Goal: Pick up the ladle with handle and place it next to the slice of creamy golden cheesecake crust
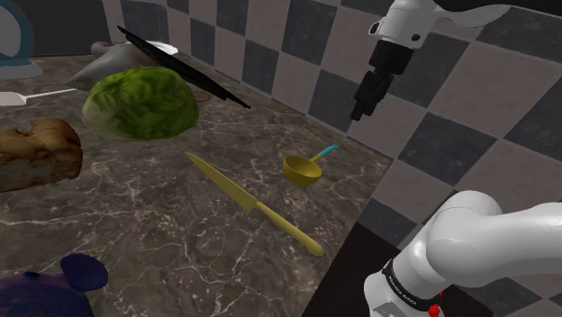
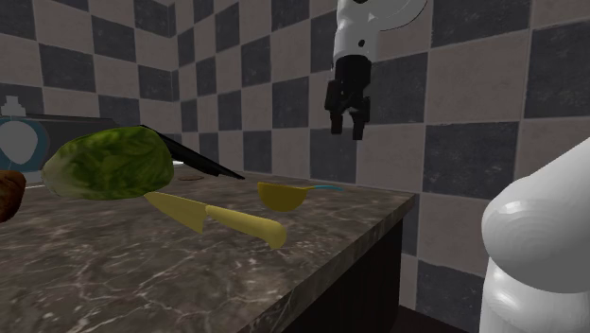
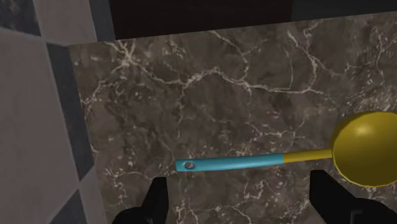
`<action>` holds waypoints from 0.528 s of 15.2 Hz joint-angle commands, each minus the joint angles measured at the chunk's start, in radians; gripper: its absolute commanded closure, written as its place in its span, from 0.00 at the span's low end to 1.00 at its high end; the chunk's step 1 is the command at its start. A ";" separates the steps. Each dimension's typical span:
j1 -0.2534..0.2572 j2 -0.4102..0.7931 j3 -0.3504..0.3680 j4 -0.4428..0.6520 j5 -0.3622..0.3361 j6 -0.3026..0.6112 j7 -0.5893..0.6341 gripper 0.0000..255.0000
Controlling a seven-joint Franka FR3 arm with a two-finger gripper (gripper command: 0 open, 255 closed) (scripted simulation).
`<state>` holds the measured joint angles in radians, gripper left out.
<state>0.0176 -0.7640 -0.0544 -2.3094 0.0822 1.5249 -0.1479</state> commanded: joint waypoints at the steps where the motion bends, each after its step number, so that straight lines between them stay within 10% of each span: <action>1: 0.000 0.000 0.000 0.000 0.000 0.000 0.000 0.00; 8: -0.001 0.020 0.023 -0.138 0.285 0.068 0.247 0.00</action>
<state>0.0144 -0.7369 -0.0385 -2.4192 0.3176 1.5811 0.0574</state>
